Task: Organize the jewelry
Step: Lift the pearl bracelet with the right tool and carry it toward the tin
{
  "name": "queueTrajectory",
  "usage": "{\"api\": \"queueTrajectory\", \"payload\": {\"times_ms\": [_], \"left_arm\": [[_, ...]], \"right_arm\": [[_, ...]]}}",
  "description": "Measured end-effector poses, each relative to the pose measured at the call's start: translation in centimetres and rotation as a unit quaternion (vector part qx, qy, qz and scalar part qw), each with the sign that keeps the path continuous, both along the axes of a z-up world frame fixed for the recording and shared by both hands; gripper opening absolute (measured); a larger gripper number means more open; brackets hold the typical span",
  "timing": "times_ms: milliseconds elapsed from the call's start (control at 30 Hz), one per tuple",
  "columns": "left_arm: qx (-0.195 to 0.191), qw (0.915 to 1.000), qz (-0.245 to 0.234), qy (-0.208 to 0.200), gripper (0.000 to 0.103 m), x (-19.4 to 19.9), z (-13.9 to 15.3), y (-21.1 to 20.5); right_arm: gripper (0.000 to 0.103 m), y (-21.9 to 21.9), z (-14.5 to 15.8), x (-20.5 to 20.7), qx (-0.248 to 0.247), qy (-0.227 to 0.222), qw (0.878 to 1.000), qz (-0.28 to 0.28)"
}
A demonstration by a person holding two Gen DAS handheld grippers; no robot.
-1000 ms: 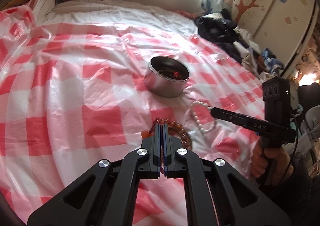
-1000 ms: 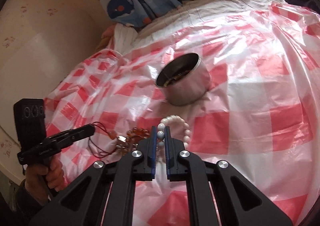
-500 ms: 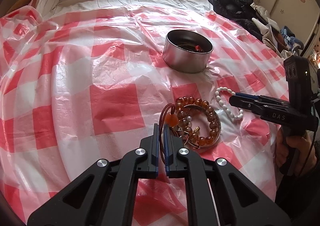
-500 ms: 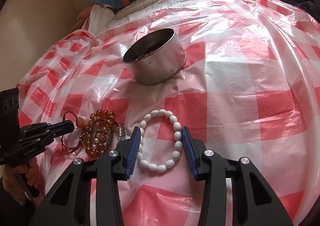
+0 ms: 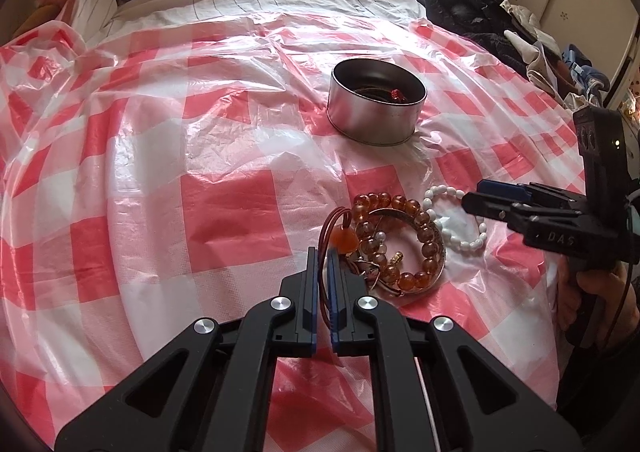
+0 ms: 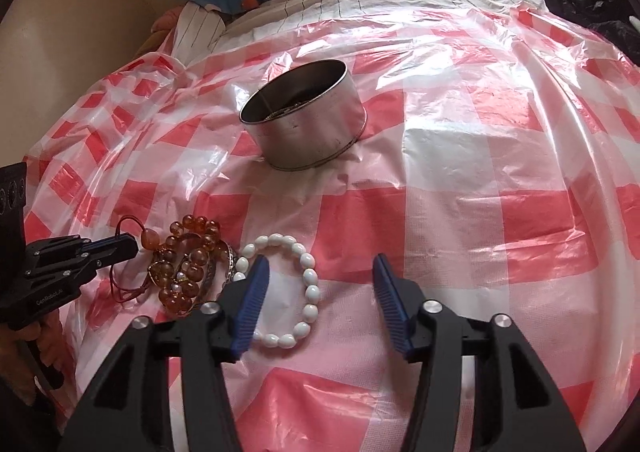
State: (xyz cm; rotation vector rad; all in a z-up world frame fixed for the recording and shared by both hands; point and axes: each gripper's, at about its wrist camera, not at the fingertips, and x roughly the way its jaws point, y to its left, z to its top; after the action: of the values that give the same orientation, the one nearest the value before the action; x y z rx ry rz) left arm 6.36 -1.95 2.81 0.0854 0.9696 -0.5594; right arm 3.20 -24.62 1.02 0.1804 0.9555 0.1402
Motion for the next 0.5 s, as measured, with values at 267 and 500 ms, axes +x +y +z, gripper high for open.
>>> {"api": "queueTrajectory", "payload": {"times_ms": [267,500], "left_arm": [[-0.016,0.9997,-0.010,-0.017,0.004,-0.4,0.8,-0.2],[-0.029,0.9989,-0.014,-0.034,0.004,-0.7,1.6,-0.3]], "right_arm": [[0.008,-0.5,0.4,-0.3,0.058,-0.013,0.998,0.017],[0.008,-1.7,2.1,-0.6,0.174,-0.058,0.983,0.021]]}}
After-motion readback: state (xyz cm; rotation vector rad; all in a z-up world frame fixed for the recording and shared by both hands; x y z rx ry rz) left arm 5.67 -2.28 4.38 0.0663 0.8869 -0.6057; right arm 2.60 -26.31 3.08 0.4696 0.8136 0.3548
